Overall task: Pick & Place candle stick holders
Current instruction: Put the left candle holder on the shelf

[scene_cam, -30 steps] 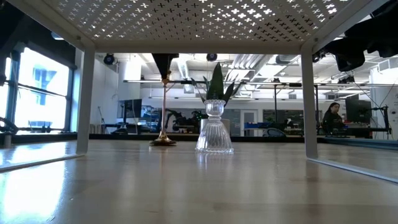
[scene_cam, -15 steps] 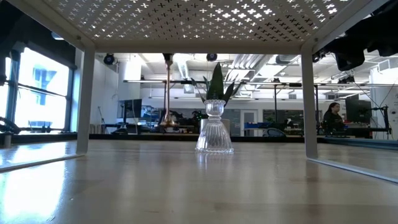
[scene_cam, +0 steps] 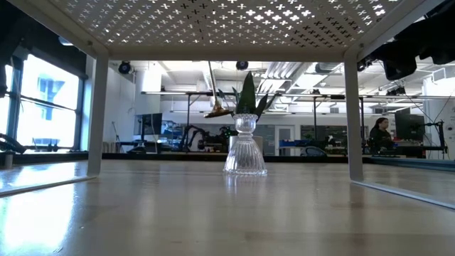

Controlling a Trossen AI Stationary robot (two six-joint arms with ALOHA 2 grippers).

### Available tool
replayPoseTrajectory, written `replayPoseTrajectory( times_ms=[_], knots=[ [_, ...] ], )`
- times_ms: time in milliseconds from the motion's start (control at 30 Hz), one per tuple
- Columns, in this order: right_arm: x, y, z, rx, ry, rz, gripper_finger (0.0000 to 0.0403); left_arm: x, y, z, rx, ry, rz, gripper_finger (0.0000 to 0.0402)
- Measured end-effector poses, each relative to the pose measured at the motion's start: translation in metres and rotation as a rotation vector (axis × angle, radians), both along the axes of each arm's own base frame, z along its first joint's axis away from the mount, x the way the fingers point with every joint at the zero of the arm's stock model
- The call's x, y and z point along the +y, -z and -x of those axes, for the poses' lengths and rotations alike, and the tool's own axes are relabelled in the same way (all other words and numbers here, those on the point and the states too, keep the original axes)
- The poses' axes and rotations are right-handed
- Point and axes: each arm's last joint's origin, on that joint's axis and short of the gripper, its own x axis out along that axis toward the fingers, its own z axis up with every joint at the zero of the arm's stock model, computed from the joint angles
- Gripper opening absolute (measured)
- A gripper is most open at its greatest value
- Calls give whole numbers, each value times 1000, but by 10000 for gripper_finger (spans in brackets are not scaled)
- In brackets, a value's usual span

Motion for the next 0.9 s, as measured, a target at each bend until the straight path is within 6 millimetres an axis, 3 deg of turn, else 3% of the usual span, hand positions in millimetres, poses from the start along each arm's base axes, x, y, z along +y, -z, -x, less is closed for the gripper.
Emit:
replayPoseTrajectory(
  times_ms=[200,633,900],
  knots=[
    [-1,-2,0,-21,35,-11,211,-2,-3,0,-12,5,-9,7],
    [-11,-5,1,-51,397,16,209,-1,-10,-13,-162,51,-15,7],
    [-11,-11,1,-103,389,-19,209,-11,-12,-26,-252,105,-13,7]
  ],
)
